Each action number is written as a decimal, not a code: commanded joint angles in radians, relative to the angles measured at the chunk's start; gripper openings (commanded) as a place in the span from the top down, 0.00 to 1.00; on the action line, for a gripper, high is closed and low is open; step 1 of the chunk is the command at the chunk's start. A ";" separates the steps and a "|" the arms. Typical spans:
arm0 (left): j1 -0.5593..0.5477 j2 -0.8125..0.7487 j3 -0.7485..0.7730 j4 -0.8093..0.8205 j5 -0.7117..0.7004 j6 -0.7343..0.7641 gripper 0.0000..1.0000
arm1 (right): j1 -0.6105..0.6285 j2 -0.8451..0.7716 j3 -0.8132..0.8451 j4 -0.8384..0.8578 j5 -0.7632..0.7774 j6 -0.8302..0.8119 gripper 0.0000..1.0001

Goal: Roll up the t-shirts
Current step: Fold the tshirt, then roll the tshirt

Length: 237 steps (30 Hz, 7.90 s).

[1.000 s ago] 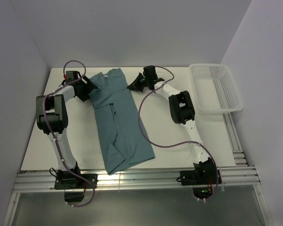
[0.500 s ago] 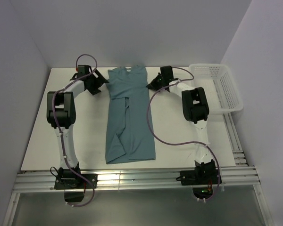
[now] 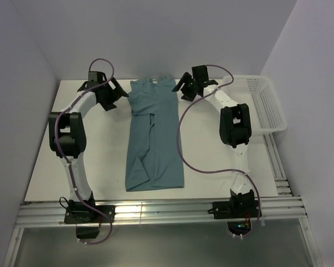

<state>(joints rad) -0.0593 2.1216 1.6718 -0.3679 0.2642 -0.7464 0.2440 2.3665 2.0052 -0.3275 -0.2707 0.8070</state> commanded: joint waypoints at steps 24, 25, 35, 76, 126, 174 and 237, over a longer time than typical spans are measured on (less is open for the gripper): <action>-0.001 -0.437 -0.244 -0.178 0.187 0.084 0.02 | 0.675 -0.639 -0.746 -0.025 -0.156 -0.227 0.36; -0.001 -0.440 -0.244 -0.183 0.187 0.087 0.03 | 0.684 -0.630 -0.752 -0.012 -0.154 -0.218 0.36; -0.001 -0.505 -0.282 -0.193 0.193 0.107 0.03 | 0.721 -0.506 -0.813 0.133 -0.171 -0.193 0.38; -0.001 -0.465 -0.264 -0.183 0.201 0.101 0.03 | 0.765 -0.506 -0.855 -0.015 -0.018 -0.209 0.76; -0.079 -0.804 -0.658 -0.330 0.135 0.063 0.01 | 0.757 -1.030 -1.180 -0.145 0.002 0.040 0.46; -0.407 -1.065 -1.259 -0.257 0.081 -0.229 0.46 | 0.434 -0.934 -1.448 0.008 -0.156 0.070 0.91; -0.280 -0.621 -0.601 -0.450 0.001 -0.260 1.00 | 0.153 -0.544 -0.632 -0.657 -0.160 -0.221 1.00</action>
<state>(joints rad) -0.3496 1.4849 1.0245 -0.8501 0.2935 -1.0325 0.4114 1.7958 1.3136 -0.9623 -0.4229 0.6064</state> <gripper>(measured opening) 0.025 0.096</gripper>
